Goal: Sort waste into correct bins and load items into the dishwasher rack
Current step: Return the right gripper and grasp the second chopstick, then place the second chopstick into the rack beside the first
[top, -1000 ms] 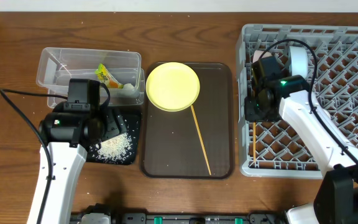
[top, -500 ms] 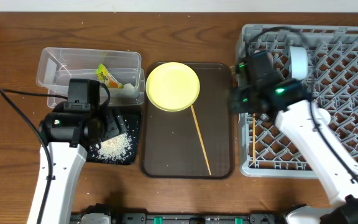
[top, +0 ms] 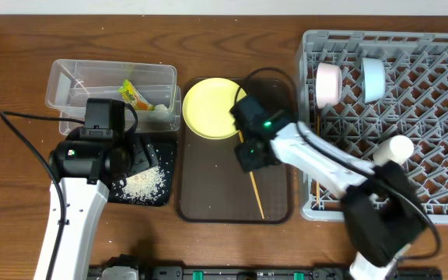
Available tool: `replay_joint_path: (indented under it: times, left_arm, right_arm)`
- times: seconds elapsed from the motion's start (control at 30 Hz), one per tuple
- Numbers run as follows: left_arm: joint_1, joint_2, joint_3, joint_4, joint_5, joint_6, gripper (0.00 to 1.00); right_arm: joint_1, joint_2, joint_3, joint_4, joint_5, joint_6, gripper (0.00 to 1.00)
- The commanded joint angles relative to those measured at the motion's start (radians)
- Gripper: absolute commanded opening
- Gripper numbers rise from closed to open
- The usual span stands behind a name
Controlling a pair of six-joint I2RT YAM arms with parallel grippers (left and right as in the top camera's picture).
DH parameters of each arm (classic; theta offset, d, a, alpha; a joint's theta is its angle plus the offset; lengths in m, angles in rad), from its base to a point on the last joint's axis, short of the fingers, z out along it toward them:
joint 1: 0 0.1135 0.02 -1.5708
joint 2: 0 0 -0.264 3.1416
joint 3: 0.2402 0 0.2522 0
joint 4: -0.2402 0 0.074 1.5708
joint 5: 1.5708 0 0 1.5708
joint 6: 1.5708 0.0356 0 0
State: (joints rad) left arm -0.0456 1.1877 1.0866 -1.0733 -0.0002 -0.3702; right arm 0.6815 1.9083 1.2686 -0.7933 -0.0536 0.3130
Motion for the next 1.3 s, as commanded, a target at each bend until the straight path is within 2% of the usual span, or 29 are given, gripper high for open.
replay_joint_path:
  times: [0.0,0.1,0.27,0.3,0.33,0.53,0.9,1.13,1.27]
  left_arm:
    - [0.005,0.002,-0.003,-0.003,-0.011,-0.013,0.88]
    - [0.005,0.002,-0.003,-0.003,-0.011,-0.013,0.88]
    - [0.005,0.002,-0.003,-0.003,-0.011,-0.013,0.89]
    - [0.005,0.002,-0.003,-0.004,-0.011,-0.012,0.88]
    - [0.005,0.002,-0.003,-0.004,-0.011,-0.012,0.89]
    - [0.005,0.002,-0.003,-0.004,-0.011,-0.012,0.88]
    - [0.005,0.002,-0.003,-0.004,-0.011,-0.013,0.88]
    - [0.005,0.002,-0.003,-0.004,-0.011,-0.013,0.88]
    - [0.005,0.002,-0.003,-0.003,-0.011,-0.013,0.88]
  right_arm:
    - [0.025,0.058,-0.006,0.01,0.0,0.058,0.49]
    - [0.032,0.095,-0.006,0.019,0.001,0.061,0.42]
    - [0.032,0.104,-0.006,0.011,0.005,0.08,0.08]
    - [0.031,0.099,-0.006,0.011,0.004,0.08,0.02]
    - [0.03,0.097,-0.005,0.011,0.005,0.08,0.01]
    - [-0.027,0.014,0.026,-0.056,0.014,0.082,0.01]
    - [-0.227,-0.34,0.054,-0.167,0.049,-0.004,0.01]
    - [-0.328,-0.356,0.035,-0.291,0.127,-0.02,0.01]
    - [-0.358,-0.351,-0.026,-0.283,0.133,-0.018,0.01]
